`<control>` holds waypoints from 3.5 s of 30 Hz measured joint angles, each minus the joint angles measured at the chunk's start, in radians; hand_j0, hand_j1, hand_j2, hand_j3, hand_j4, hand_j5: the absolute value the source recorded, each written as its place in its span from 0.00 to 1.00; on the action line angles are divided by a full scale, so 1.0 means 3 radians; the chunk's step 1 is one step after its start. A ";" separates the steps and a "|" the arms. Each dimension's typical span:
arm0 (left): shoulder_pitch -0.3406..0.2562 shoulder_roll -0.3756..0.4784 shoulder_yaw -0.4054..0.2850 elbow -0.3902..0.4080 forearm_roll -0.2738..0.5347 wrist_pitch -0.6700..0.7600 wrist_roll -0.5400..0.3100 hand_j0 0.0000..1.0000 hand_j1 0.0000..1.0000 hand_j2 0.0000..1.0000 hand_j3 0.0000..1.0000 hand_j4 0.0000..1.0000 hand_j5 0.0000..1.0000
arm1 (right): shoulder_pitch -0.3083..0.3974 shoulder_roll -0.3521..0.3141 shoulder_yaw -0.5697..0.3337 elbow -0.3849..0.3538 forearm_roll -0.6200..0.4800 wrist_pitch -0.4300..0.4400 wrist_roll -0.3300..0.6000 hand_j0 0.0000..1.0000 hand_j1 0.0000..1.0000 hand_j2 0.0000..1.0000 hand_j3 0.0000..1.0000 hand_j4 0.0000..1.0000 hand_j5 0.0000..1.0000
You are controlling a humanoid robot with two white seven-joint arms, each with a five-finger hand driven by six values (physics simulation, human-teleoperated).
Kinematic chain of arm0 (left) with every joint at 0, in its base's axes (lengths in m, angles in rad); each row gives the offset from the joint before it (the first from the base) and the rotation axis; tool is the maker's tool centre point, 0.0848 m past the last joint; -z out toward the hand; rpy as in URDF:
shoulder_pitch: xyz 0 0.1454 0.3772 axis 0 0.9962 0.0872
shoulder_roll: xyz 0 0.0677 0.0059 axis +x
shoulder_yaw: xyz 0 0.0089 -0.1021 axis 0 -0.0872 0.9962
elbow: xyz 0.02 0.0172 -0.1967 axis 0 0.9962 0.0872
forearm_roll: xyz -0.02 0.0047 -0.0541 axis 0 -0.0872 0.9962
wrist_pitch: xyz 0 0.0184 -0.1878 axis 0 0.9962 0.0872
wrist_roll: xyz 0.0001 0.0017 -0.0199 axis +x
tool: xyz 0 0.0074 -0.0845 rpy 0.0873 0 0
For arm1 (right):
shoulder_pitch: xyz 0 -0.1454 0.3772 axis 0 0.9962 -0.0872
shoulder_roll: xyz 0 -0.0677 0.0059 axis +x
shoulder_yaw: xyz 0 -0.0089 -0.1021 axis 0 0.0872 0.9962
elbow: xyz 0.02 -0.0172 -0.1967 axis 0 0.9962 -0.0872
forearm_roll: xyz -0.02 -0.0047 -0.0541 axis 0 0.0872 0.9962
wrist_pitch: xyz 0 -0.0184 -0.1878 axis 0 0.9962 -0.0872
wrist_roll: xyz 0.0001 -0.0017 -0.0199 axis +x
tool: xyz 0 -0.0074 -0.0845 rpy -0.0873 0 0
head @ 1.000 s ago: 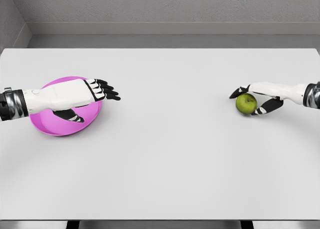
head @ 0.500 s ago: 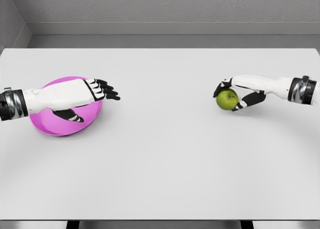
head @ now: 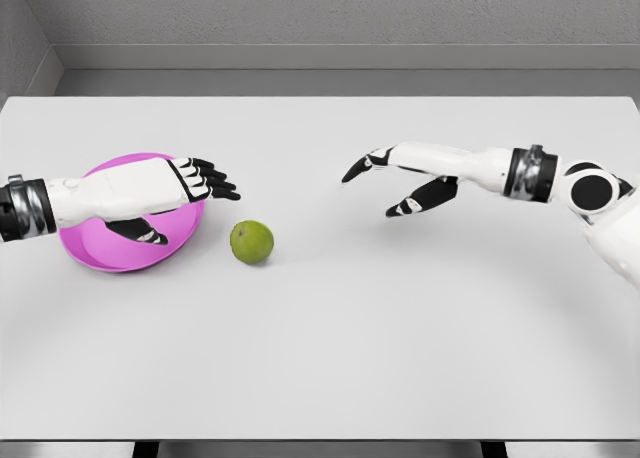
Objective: Put the apple on the plate with both arms
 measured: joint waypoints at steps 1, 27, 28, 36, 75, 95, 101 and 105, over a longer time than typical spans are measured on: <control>0.0000 0.0000 0.0000 0.0000 0.0000 0.0000 0.0000 1.00 1.00 1.00 1.00 1.00 1.00 | 0.0066 -0.0061 -0.0159 0.0046 0.0004 0.0000 0.0000 1.00 1.00 1.00 1.00 1.00 1.00; -0.0123 -0.0426 -0.0041 0.0111 -0.0422 -0.0001 -0.0372 1.00 1.00 1.00 1.00 1.00 1.00 | 0.0297 -0.0240 -0.1073 0.0430 0.0035 0.0003 0.0000 1.00 1.00 1.00 1.00 1.00 1.00; -0.0138 -0.0441 -0.0043 0.0086 -0.0439 -0.0001 -0.0434 1.00 1.00 1.00 1.00 1.00 1.00 | 0.0292 -0.0240 -0.1072 0.0430 0.0035 0.0004 0.0000 1.00 1.00 1.00 1.00 1.00 1.00; -0.0138 -0.0477 -0.0074 -0.0059 -0.0608 -0.0002 -0.0615 1.00 1.00 1.00 1.00 1.00 1.00 | 0.0297 -0.0241 -0.1067 0.0429 0.0035 0.0003 0.0000 1.00 1.00 1.00 1.00 1.00 1.00; -0.0133 -0.0518 -0.0158 -0.0156 -0.0966 -0.0002 -0.0778 0.86 0.86 0.86 0.86 0.86 0.86 | 0.0317 -0.0277 -0.1057 0.0424 0.0029 0.0004 0.0000 1.00 1.00 1.00 1.00 1.00 1.00; -0.0149 -0.0494 -0.0153 -0.0158 -0.0965 -0.0004 -0.0865 0.44 0.44 0.44 0.44 0.44 0.44 | 0.0327 -0.0277 -0.1051 0.0425 0.0029 0.0004 0.0000 1.00 1.00 1.00 1.00 1.00 1.00; -0.0317 -0.0353 -0.0064 -0.0147 -0.0378 -0.0002 -0.0849 0.40 0.40 0.40 0.40 0.40 0.40 | 0.0332 -0.0277 -0.1050 0.0429 0.0029 0.0004 0.0000 1.00 1.00 1.00 1.00 1.00 1.00; -0.0287 0.0066 0.0164 0.0034 -0.0051 -0.0001 -0.0852 0.40 0.40 0.40 0.40 0.40 0.40 | 0.0332 -0.0277 -0.1050 0.0429 0.0029 0.0004 0.0000 1.00 1.00 1.00 1.00 1.00 1.00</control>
